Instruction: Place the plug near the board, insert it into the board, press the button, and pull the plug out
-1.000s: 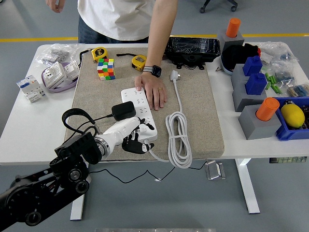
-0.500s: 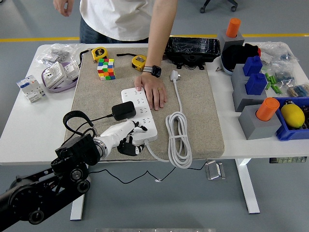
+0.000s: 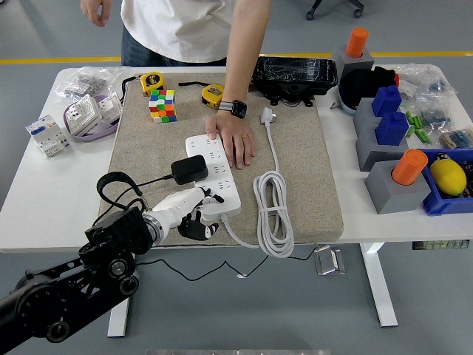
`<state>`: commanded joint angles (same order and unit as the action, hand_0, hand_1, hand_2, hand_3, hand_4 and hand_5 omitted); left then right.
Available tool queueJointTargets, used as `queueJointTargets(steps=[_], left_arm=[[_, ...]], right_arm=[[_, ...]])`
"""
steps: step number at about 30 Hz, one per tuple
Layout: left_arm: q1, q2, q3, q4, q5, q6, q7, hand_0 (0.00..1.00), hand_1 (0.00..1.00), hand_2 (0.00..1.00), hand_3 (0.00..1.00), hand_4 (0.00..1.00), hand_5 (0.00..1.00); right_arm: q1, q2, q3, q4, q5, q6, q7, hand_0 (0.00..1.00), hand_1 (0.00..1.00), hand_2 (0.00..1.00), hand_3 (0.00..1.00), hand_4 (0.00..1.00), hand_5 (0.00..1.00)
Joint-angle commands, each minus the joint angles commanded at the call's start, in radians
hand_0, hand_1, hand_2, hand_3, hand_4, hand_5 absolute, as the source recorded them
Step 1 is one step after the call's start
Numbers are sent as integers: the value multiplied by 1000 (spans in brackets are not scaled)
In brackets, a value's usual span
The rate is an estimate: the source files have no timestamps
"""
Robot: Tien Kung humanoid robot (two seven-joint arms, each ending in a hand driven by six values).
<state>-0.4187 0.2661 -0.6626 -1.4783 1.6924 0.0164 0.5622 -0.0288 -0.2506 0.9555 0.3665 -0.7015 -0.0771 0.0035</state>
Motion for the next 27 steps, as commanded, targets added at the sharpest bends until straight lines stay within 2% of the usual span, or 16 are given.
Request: queueJointTargets(steps=[7,10,21,27], left_arm=[[1,-1,3,17,2,9,-7,64,69,150,794,637,113],[3,0,-5,7,-7,17,-22,64,69,149,782,635,111],[1,2,-11,-15,-26,5,-22,64,68,149,777,640,119],[-2,0,-11,3,-17,15,-27,64,67,148,775,642,131]], right_arm=[[1,0,0,1,0,0,0,606,625,625,551,942,482],[1,0,0,1,0,1,0,606,625,625,551,942,483],[2,0,-1,2,0,1,0,606,625,624,550,941,480],[2,0,-2,1,0,1,0,606,625,624,550,940,481]])
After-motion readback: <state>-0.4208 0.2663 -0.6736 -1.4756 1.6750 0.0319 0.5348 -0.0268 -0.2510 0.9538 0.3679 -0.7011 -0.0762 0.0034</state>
